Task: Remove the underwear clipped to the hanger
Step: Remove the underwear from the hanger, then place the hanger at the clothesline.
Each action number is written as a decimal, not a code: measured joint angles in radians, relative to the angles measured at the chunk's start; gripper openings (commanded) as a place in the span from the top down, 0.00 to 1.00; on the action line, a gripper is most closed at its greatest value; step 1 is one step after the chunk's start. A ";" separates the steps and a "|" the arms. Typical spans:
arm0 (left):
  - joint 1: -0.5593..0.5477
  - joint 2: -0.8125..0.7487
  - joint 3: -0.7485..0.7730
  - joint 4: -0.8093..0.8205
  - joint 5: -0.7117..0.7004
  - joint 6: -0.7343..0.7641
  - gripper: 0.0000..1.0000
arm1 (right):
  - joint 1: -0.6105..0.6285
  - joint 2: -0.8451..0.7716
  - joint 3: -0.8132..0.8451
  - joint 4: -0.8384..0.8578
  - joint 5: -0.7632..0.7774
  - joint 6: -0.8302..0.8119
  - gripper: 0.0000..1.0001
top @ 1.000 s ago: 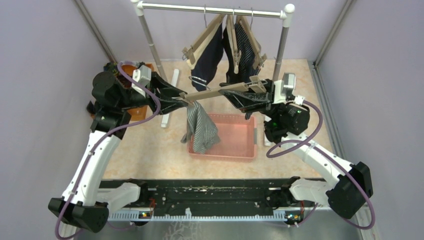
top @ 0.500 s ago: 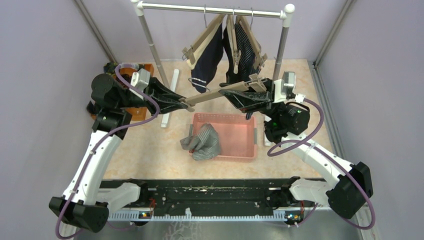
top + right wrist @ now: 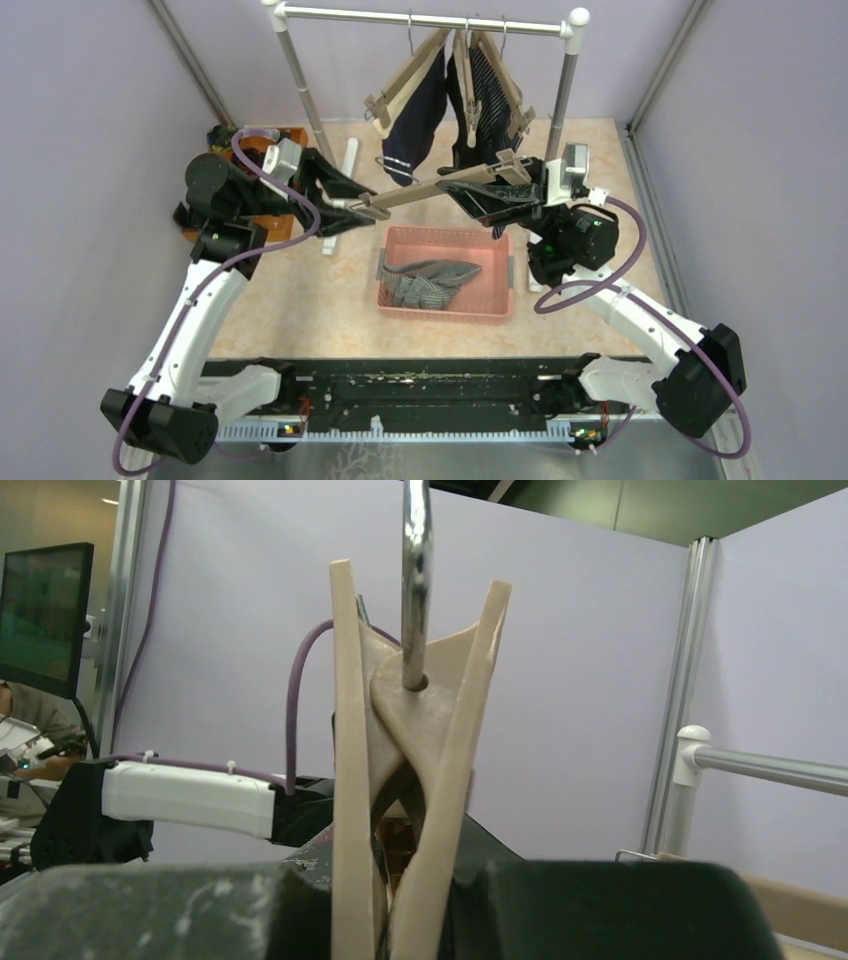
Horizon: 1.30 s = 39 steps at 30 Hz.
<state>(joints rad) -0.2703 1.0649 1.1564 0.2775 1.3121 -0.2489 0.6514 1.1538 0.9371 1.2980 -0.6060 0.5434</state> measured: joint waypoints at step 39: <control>-0.002 -0.023 -0.005 -0.012 -0.119 -0.109 0.43 | 0.076 0.171 0.119 -0.106 -0.061 -0.042 1.00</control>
<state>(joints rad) -0.2726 1.0424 1.1515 0.2653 1.1934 -0.3580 0.7269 1.3251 1.0561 1.1915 -0.6670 0.5018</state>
